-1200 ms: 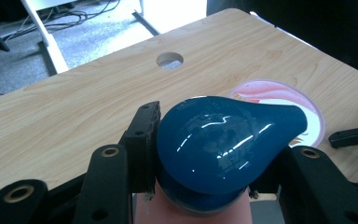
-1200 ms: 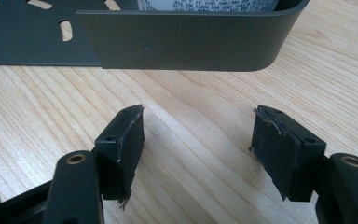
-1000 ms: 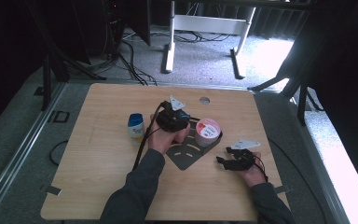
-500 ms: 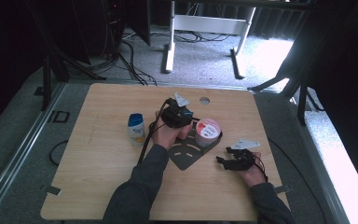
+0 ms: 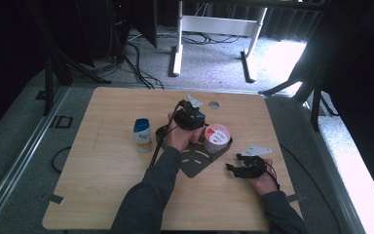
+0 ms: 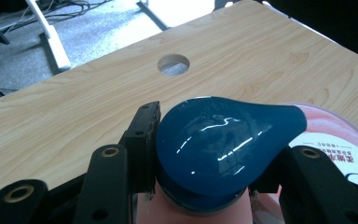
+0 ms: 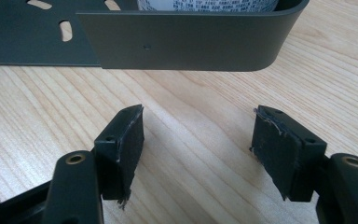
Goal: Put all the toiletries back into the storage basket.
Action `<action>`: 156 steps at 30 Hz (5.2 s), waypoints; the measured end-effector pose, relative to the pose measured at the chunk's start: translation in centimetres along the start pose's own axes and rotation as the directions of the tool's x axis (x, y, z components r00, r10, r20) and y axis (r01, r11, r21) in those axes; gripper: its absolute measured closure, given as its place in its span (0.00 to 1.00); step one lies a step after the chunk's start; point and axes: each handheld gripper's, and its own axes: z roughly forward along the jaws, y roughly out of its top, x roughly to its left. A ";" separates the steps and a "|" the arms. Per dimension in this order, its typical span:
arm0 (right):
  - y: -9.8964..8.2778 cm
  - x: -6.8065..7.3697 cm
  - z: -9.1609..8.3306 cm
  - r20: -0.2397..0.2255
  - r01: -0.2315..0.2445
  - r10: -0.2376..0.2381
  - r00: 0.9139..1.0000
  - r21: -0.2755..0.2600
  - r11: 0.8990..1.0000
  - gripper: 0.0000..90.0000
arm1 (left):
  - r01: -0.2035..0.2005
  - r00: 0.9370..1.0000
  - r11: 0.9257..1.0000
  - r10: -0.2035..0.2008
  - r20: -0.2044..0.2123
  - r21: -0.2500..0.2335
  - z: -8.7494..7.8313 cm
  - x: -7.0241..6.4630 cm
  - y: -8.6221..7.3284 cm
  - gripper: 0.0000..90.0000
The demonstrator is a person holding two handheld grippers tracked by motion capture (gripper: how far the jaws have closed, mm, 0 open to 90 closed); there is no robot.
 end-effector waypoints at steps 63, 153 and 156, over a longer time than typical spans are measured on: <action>0.1 0.2 0.1 -0.002 0.000 0.000 1.000 0.002 1.000 0.37 | 0.047 0.998 0.999 -0.047 0.028 0.009 1.1 -0.3 0.5 0.50; 0.1 0.4 0.2 0.007 -0.007 0.007 1.000 -0.005 1.000 0.36 | -0.129 0.940 0.992 0.121 0.319 0.004 -12.6 3.5 -7.8 0.64; 0.1 0.4 0.2 0.007 -0.008 0.008 1.000 -0.004 1.000 0.36 | -0.120 0.941 0.993 0.111 0.319 0.007 -12.8 3.7 -8.2 0.64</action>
